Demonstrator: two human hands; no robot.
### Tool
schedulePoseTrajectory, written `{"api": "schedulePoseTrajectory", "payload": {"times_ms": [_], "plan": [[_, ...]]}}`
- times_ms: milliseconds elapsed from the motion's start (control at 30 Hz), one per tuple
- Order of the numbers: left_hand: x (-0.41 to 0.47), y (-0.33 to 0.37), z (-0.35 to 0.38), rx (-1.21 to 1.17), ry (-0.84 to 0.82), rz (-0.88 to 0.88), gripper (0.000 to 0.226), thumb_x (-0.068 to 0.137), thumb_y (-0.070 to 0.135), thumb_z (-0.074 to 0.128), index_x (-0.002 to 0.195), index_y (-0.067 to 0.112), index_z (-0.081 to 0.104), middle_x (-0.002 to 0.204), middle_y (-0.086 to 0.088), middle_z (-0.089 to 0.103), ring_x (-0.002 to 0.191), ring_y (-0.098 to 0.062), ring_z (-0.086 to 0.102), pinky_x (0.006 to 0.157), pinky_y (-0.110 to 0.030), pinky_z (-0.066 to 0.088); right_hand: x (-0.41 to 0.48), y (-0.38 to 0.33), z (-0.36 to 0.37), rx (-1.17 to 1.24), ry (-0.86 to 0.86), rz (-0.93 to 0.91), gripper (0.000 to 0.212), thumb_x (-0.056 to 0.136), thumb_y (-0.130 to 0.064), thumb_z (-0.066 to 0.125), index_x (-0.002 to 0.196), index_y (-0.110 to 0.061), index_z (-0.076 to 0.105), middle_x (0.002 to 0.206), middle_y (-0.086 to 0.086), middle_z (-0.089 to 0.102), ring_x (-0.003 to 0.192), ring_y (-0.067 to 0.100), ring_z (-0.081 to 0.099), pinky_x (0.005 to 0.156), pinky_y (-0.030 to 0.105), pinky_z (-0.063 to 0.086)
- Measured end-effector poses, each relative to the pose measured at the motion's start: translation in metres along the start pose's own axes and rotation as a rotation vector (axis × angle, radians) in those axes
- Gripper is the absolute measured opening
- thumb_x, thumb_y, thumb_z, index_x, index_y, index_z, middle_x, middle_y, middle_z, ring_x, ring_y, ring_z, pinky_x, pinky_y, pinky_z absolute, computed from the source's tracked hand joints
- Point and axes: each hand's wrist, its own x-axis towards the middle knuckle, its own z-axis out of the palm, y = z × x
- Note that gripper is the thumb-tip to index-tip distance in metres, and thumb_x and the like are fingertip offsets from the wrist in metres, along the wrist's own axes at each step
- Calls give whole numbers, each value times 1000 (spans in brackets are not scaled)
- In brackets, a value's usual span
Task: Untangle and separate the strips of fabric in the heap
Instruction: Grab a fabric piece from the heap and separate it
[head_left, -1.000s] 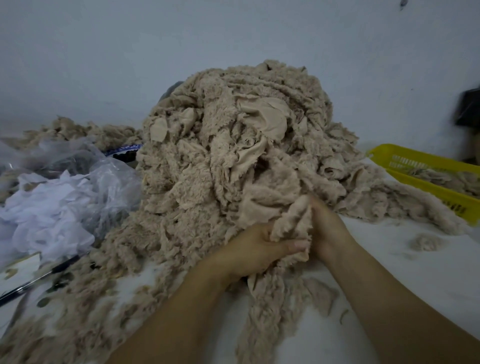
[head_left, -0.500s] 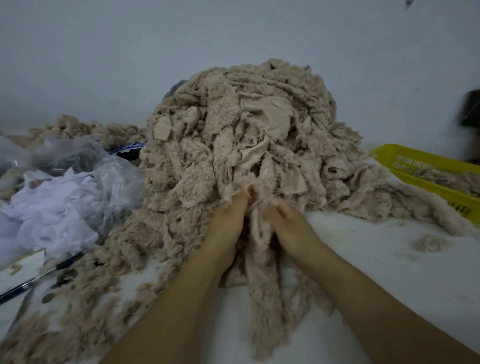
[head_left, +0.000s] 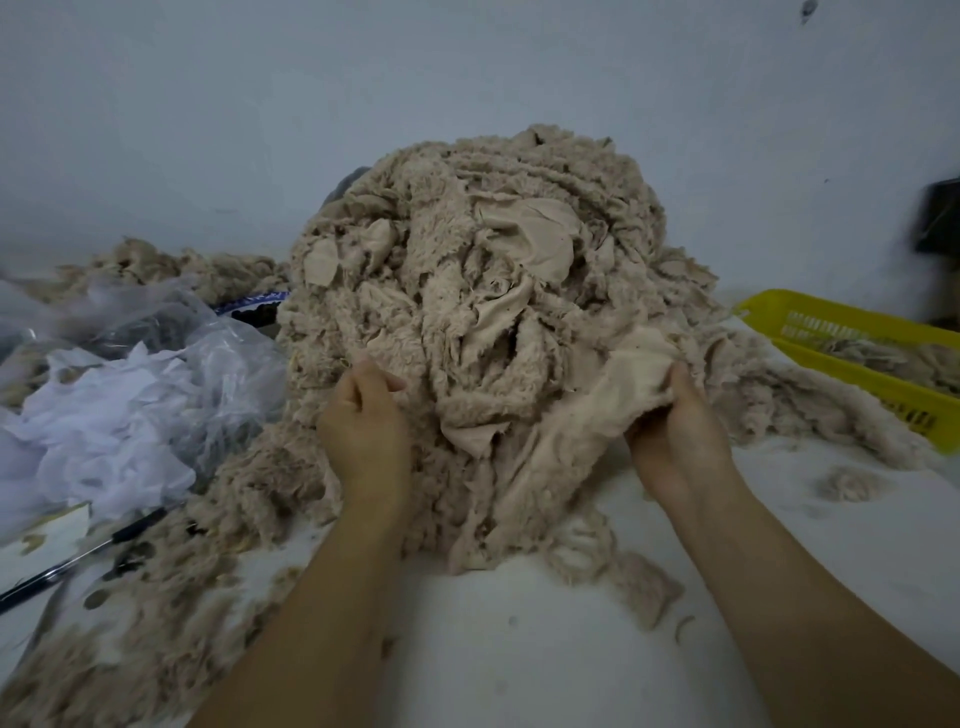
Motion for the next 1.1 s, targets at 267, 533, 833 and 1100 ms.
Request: {"api": "schedulePoseTrajectory", "payload": {"times_ms": [267, 533, 833, 1100], "plan": [[-25, 2, 18, 326, -646, 428, 29, 101, 39, 52, 82, 27, 70, 85, 10, 62, 91, -14, 58, 84, -33, 45, -12, 4, 8, -56, -135, 137, 43, 103, -40, 42, 132, -13, 59, 124, 8, 67, 98, 16, 68, 81, 30, 57], [-47, -2, 26, 105, -1054, 62, 8, 90, 45, 68, 94, 38, 69, 86, 18, 71, 78, 7, 64, 70, -12, 47, -20, 8, 13, -80, -282, 253, 42, 99, -41, 49, 126, -13, 64, 114, 7, 73, 103, 19, 70, 78, 34, 60], [-39, 3, 23, -183, -757, -133, 27, 94, 33, 67, 75, 22, 50, 68, 4, 55, 61, -12, 51, 59, -27, 45, -26, 23, 13, -542, -428, 38, 64, 81, -69, 53, 119, -19, 66, 109, 2, 74, 101, 20, 70, 82, 31, 57], [-38, 6, 25, -461, -794, -426, 34, 80, 44, 73, 96, 15, 67, 100, -9, 76, 94, -23, 73, 82, -36, 60, -35, 47, 9, -1123, -557, -188, 7, 97, -38, 57, 93, -43, 60, 87, -33, 67, 84, -11, 63, 67, 7, 47]]}}
